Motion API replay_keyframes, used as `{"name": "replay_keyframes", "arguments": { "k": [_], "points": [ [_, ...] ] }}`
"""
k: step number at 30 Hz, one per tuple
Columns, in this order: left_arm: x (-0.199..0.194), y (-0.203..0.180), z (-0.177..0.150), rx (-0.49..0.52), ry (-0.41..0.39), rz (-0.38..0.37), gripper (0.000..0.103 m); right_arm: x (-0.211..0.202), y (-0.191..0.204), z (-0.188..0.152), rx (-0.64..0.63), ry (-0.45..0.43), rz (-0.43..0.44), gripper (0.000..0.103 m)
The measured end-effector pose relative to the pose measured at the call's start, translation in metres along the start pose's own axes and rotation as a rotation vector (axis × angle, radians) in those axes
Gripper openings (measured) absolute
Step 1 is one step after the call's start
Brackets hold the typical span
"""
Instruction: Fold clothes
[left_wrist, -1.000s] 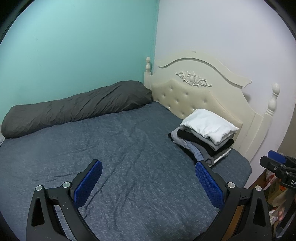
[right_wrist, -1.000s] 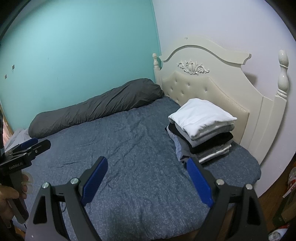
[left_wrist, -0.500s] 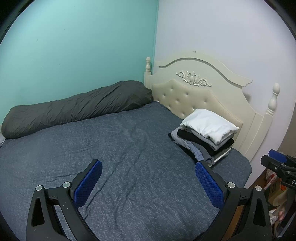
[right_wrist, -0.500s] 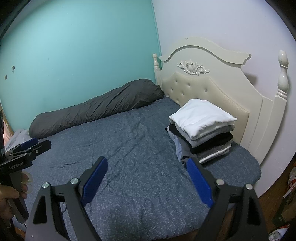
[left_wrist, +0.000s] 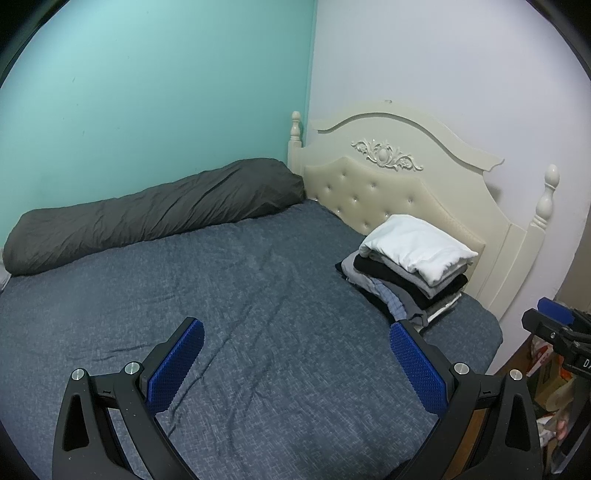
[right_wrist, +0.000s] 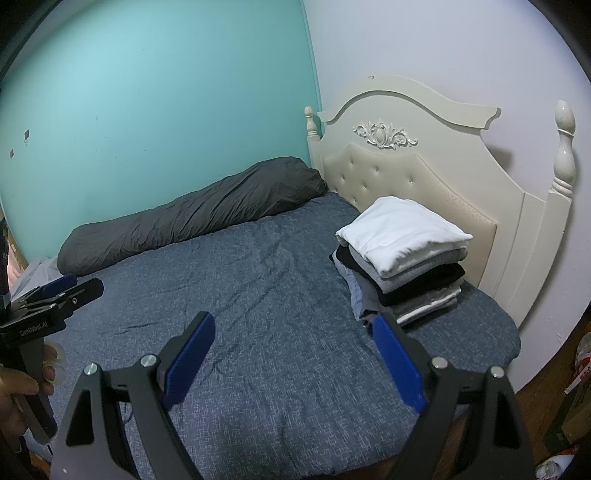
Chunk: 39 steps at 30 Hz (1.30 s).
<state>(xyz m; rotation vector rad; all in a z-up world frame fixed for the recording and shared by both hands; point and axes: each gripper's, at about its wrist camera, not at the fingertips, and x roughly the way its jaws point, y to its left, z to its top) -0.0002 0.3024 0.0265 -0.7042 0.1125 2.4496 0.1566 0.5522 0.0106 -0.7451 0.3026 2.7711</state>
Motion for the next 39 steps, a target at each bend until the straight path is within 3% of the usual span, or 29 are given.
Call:
{"name": "replay_keyframes", "arguments": {
  "k": [39],
  "points": [
    [0.0009,-0.0051,-0.0017,0.005,0.009,-0.008,0.103,-0.0016,-0.0033,0.0001,0.009,-0.004,-0.002,0.088]
  ]
}}
